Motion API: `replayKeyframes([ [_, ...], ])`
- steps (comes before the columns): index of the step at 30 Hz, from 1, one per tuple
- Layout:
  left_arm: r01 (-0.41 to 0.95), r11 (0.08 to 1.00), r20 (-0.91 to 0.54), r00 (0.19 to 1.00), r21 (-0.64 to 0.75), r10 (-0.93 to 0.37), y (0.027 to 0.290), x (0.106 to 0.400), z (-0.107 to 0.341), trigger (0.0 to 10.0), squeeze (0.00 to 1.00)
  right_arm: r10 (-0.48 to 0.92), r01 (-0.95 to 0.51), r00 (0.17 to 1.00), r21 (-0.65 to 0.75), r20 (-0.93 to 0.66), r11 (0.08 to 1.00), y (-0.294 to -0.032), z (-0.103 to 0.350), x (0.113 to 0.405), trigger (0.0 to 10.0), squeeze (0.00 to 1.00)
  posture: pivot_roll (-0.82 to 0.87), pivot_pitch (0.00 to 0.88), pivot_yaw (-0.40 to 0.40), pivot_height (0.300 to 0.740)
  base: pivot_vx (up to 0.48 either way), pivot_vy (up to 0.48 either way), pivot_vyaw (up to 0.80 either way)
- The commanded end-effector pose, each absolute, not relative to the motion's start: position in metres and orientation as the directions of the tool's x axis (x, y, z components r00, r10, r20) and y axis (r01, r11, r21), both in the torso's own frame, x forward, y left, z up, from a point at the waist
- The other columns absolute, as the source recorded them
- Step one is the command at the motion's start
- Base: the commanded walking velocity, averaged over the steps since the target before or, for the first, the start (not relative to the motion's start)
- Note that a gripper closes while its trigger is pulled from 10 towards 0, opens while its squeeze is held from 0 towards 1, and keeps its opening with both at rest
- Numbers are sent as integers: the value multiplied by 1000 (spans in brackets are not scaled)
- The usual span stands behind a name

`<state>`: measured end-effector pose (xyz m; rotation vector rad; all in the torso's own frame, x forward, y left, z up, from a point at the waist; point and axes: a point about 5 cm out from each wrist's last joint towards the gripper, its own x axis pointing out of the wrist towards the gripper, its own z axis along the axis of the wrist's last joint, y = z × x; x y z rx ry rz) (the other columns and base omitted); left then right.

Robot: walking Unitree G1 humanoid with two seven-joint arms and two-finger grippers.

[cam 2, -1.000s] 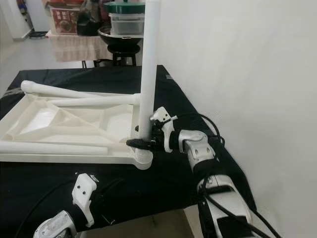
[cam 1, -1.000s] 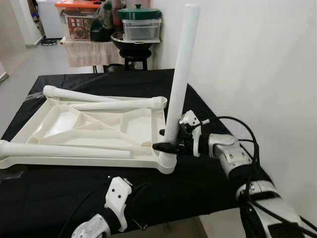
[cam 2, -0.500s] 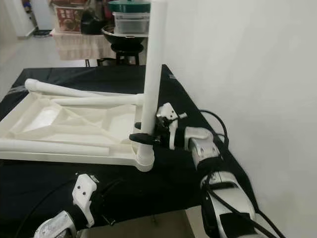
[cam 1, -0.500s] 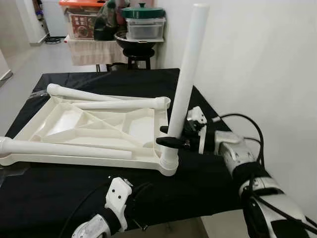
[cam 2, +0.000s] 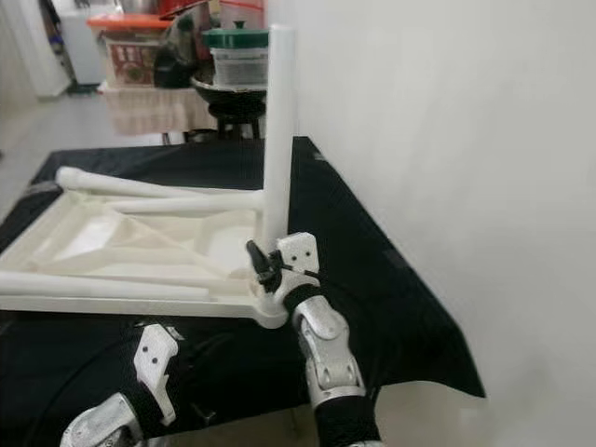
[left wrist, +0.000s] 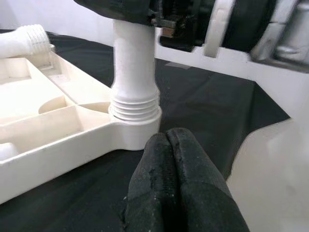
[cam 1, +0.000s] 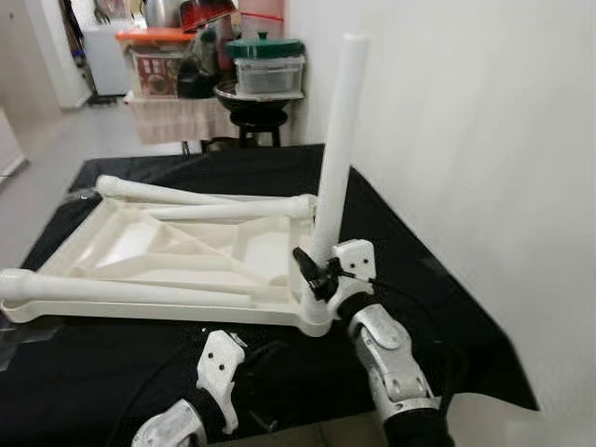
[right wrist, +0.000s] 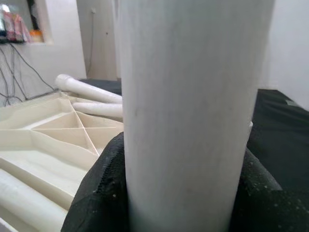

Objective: Building children table

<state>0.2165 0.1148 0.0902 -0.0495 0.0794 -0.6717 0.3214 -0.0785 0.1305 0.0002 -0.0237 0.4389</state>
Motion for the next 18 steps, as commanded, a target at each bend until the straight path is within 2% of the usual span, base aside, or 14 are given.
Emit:
replayKeyframes([
  [1, 608, 790, -63, 788, -75, -612, 114, 218, 89, 10000, 0, 515, -508, 848, 81, -127, 857, -79, 106, 312, 10000, 1000, 93, 0, -69, 740, 0, 0, 0],
  [6, 608, 791, -63, 788, -76, -612, 113, 218, 89, 10000, 0, 561, -557, 821, 69, -103, 828, -77, 111, 312, 10000, 1000, 92, 0, -72, 740, 0, 0, 0],
  [7, 609, 789, -62, 787, -78, -614, 112, 219, 90, 10000, 0, 685, -684, 727, 36, -50, 728, -79, 125, 321, 10000, 757, 94, 0, -69, 740, 0, 0, 0],
  [8, 611, 788, -61, 786, -80, -615, 111, 220, 90, 10000, 0, 781, -782, 624, -13, -23, 624, -83, 137, 328, 10000, 31, 95, 0, -69, 740, 0, 0, 0],
  [9, 613, 786, -60, 784, -82, -618, 111, 221, 90, 10000, 0, 865, -864, 501, -62, -20, 500, -88, 151, 334, 10000, 0, 97, 0, -70, 740, 0, 0, 0],
  [10, 614, 785, -60, 783, -83, -619, 110, 222, 90, 10000, 0, 906, -903, 423, -92, -27, 419, -93, 160, 338, 10000, 0, 100, 0, -72, 740, 0, 0, 0],
  [12, 615, 784, -61, 782, -83, -620, 110, 223, 90, 10000, 0, 941, -940, 332, -106, -62, 325, -99, 173, 345, 10000, 0, 105, 0, -74, 740, 0, 0, 0],
  [15, 613, 786, -63, 784, -81, -617, 110, 223, 89, 10000, 0, 958, -958, 276, -103, -76, 267, -105, 188, 356, 10000, 0, 117, 0, -79, 740, 0, 0, 0],
  [18, 612, 787, -63, 785, -79, -616, 110, 224, 89, 10000, 0, 957, -957, 281, -95, -67, 274, -106, 194, 362, 10000, 0, 122, 0, -80, 740, 0, 0, 0],
])
